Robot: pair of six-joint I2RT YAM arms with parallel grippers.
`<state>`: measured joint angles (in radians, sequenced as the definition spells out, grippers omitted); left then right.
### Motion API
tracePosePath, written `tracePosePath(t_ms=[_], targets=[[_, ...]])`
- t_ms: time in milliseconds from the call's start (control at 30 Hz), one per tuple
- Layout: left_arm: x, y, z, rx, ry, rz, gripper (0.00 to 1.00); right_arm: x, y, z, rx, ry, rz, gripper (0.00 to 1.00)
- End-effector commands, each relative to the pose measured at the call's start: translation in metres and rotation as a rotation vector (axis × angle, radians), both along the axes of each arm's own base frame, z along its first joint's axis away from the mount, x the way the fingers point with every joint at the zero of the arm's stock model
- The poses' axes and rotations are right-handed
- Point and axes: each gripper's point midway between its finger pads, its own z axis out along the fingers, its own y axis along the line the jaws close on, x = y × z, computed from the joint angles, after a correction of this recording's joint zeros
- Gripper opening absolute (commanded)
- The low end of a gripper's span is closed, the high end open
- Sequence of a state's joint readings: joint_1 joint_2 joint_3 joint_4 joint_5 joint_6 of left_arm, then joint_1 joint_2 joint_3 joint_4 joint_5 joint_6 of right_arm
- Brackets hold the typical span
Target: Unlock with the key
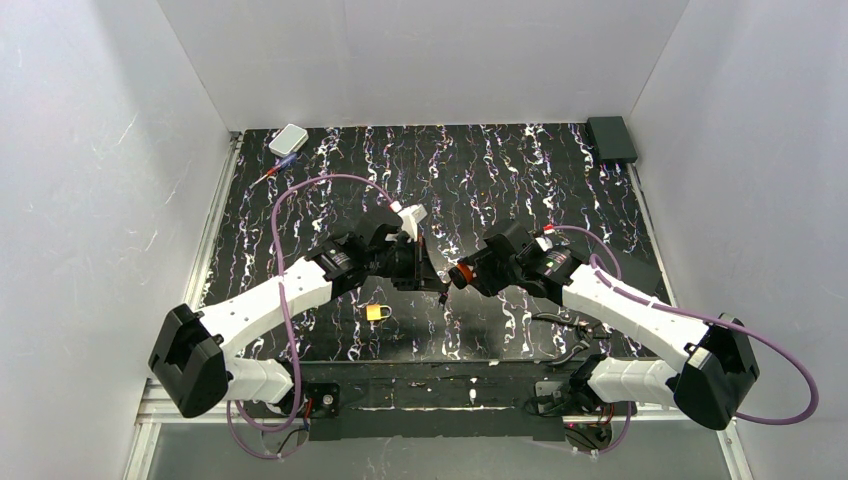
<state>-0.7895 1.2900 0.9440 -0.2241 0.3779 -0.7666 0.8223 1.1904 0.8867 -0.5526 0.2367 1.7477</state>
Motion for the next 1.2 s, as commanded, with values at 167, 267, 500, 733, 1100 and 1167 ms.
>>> tracePosePath(t_ms=[167, 267, 500, 733, 1100, 1167], targets=[[0.009, -0.009, 0.008, -0.009, -0.020, 0.017, 0.00, 0.008, 0.005, 0.020, 0.026, -0.036, -0.020, 0.01], [0.010, -0.010, 0.006, -0.009, -0.013, 0.024, 0.00, 0.008, 0.006, 0.020, 0.028, -0.036, -0.016, 0.01], [0.014, -0.015, 0.003, -0.021, 0.001, 0.046, 0.00, 0.008, 0.007, 0.020, 0.026, -0.033, -0.013, 0.01], [0.018, -0.020, 0.005, -0.082, 0.013, 0.096, 0.00, 0.010, 0.006, 0.022, 0.013, -0.037, -0.020, 0.01], [0.011, -0.033, 0.010, -0.125, 0.054, 0.040, 0.00, 0.014, 0.012, 0.033, 0.038, -0.063, -0.010, 0.01], [0.010, -0.035, 0.012, -0.143, 0.068, 0.042, 0.00, 0.016, 0.012, 0.035, 0.037, -0.088, -0.002, 0.01]])
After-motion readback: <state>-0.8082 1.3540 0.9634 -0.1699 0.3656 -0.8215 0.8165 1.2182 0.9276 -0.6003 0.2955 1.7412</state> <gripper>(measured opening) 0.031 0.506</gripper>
